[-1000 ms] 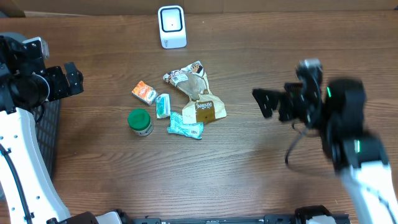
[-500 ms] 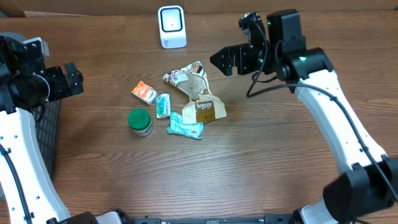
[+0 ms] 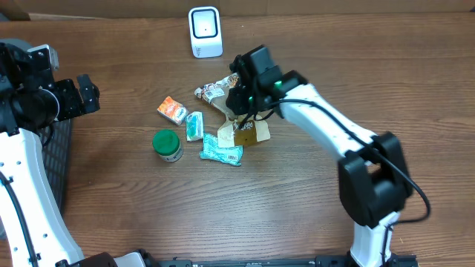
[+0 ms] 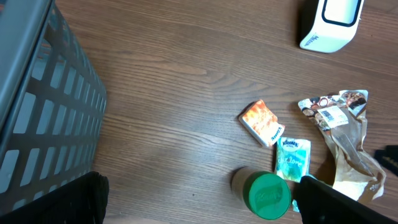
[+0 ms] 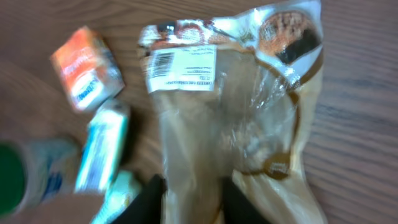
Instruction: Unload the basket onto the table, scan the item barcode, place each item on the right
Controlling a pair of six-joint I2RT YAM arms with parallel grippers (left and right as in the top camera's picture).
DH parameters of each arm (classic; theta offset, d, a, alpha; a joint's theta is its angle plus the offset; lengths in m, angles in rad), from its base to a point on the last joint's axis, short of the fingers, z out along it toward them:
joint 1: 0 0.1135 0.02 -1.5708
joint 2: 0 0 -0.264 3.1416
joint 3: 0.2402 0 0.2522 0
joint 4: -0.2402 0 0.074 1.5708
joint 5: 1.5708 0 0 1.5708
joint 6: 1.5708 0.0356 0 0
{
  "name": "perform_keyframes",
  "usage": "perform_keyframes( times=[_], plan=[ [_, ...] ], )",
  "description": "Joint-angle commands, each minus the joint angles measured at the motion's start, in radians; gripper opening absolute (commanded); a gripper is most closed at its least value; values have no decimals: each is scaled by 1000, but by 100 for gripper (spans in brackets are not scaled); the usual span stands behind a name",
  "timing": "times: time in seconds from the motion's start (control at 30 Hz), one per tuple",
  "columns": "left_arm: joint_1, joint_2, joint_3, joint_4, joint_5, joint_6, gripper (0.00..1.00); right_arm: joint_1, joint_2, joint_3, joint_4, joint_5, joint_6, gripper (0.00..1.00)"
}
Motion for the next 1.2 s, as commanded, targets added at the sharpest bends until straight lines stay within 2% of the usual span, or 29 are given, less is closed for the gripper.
perform_keyframes(
  times=[0.0, 0.1, 0.33, 0.4, 0.43, 0.63, 0.7, 0.77, 0.87, 1.03, 1.17],
  plan=[
    [-3, 5, -1, 2, 11, 15, 99, 15, 53, 24, 10, 68, 90, 15],
    [-3, 5, -1, 2, 11, 15, 100, 36, 91, 21, 7, 80, 127, 9],
    [-3, 5, -1, 2, 11, 15, 99, 70, 122, 19, -57, 154, 176, 9],
    [-3, 5, -1, 2, 11, 15, 99, 76, 123, 13, -64, 175, 188, 15],
    [-3, 5, -1, 2, 11, 15, 100, 78, 123, 13, -62, 197, 188, 22],
    [-3, 5, -1, 2, 11, 15, 100, 62, 119, 51, -50, 219, 141, 40],
    [-3, 5, -1, 2, 11, 15, 99, 46, 111, 84, -74, 217, 135, 43],
    [-3, 5, -1, 2, 11, 15, 99, 22, 99, 125, -105, 188, 121, 46],
    [-3, 5, -1, 2, 11, 15, 99, -25, 87, 181, -146, 61, 43, 59],
    [-3, 5, -1, 2, 11, 15, 100, -119, 95, 198, -186, -191, -53, 62],
    [-3, 5, -1, 2, 11, 15, 100, -145, 122, 177, -200, -278, -104, 62]
  ],
)
